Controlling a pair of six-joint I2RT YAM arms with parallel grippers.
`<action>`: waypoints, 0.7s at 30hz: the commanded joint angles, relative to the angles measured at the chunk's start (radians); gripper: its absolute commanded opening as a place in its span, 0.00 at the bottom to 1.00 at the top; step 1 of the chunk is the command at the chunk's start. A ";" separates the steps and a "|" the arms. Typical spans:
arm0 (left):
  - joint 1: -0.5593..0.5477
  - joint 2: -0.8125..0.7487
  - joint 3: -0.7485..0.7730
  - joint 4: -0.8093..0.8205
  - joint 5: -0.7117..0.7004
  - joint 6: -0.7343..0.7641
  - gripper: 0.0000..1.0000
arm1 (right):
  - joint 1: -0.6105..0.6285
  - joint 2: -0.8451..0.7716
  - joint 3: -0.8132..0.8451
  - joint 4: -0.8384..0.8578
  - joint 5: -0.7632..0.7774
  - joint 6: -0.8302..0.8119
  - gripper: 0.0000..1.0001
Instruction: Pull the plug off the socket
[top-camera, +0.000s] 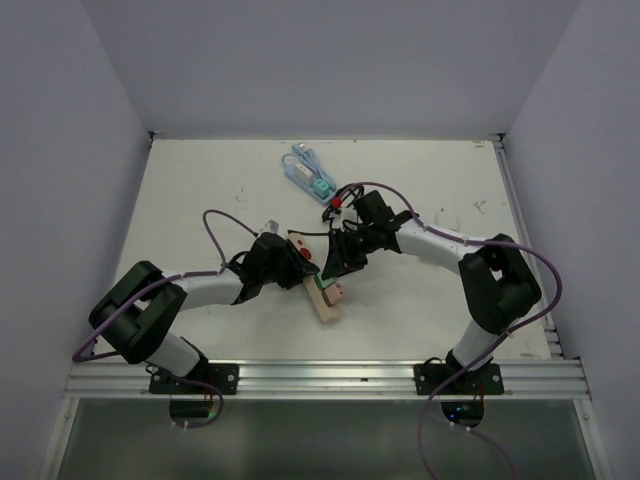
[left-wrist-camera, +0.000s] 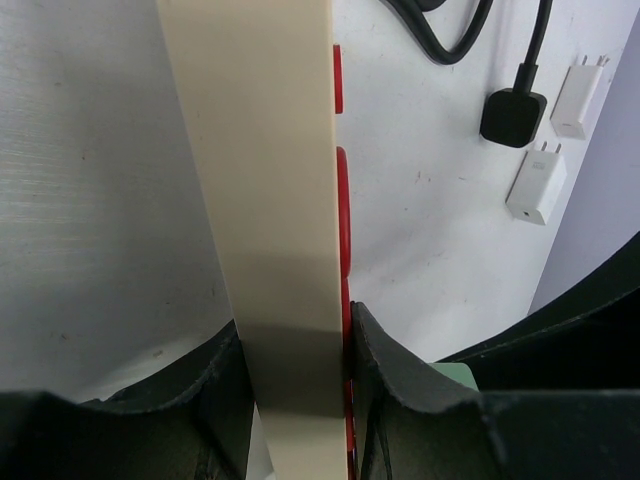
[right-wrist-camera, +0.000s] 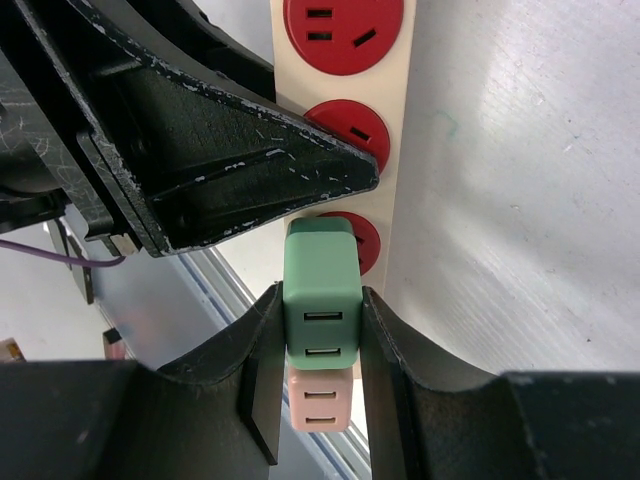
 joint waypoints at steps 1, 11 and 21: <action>0.019 0.045 -0.090 -0.325 -0.109 0.150 0.00 | -0.109 -0.065 0.041 -0.081 -0.002 -0.086 0.00; 0.019 0.076 -0.073 -0.348 -0.110 0.158 0.00 | -0.198 -0.066 0.095 -0.155 -0.083 -0.155 0.00; 0.011 0.119 -0.012 -0.417 -0.150 0.163 0.00 | -0.154 -0.084 0.139 -0.169 -0.009 -0.125 0.00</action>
